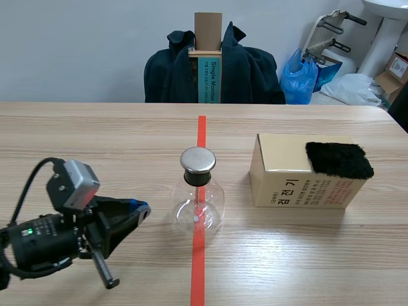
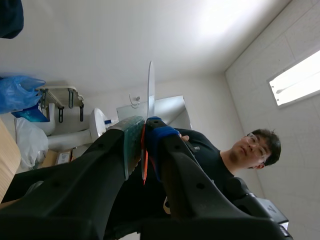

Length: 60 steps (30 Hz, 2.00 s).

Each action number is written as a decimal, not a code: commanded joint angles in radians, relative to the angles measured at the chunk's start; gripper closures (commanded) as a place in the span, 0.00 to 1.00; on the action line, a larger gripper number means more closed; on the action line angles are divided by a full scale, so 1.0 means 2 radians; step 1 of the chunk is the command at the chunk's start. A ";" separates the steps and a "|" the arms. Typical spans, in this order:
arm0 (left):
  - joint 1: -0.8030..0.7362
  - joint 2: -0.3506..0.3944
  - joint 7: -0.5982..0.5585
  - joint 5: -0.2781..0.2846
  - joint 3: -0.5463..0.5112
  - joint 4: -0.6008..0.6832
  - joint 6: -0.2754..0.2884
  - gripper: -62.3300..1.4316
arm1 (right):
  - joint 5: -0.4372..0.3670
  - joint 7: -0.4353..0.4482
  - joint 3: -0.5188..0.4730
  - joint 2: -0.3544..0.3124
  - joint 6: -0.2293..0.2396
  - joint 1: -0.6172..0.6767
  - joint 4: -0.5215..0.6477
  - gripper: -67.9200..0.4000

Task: Do the electroscope experiment.
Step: 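Move the plate toward and away from the electroscope, then rub the plate on the fur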

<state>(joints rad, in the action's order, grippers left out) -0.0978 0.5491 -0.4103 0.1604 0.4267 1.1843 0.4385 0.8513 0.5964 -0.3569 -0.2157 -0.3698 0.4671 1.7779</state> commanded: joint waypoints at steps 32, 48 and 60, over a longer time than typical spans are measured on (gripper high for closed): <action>-0.235 0.072 0.071 0.018 -0.203 0.286 0.014 0.00 | 0.055 0.045 0.056 0.006 -0.002 -0.024 -0.124 0.98; -0.235 0.072 0.071 0.019 -0.203 0.286 0.014 0.00 | 0.105 0.047 0.068 0.005 0.000 -0.025 -0.205 0.98; -0.235 0.072 0.069 0.019 -0.203 0.286 0.013 0.00 | 0.110 0.064 0.068 0.005 0.006 -0.040 -0.232 0.98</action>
<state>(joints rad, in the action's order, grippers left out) -0.5705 0.7010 -0.2581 0.1837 0.0193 1.7500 0.4671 1.0779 0.7250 -0.2092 -0.1940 -0.3573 0.4091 1.3094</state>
